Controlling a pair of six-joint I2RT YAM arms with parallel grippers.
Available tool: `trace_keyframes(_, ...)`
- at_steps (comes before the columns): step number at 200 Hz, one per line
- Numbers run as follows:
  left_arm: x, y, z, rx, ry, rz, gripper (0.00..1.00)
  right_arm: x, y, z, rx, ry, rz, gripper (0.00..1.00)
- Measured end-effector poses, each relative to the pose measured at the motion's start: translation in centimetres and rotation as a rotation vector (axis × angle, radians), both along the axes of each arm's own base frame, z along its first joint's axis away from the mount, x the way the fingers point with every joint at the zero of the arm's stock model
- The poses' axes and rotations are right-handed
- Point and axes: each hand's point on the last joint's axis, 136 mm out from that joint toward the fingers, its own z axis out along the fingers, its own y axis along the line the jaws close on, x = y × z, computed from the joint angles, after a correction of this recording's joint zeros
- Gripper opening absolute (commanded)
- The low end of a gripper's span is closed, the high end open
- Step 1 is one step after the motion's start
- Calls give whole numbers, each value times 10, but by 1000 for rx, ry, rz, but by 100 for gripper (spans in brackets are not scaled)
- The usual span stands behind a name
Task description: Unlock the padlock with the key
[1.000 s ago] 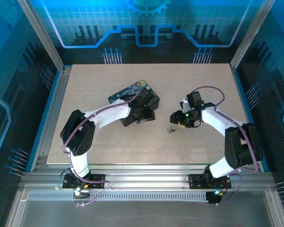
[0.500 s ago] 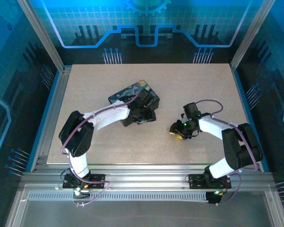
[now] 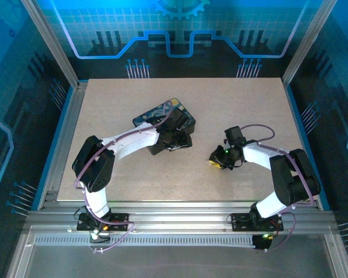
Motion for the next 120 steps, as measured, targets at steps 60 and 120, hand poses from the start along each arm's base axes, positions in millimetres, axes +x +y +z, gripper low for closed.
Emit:
trace_keyframes(60,0,0,0,2,0,-3,46,0,-3,-1,-26,-16,23,12)
trace_keyframes(120,0,0,0,2,-1,-3,46,5,-4,3,-46,-89,98,5)
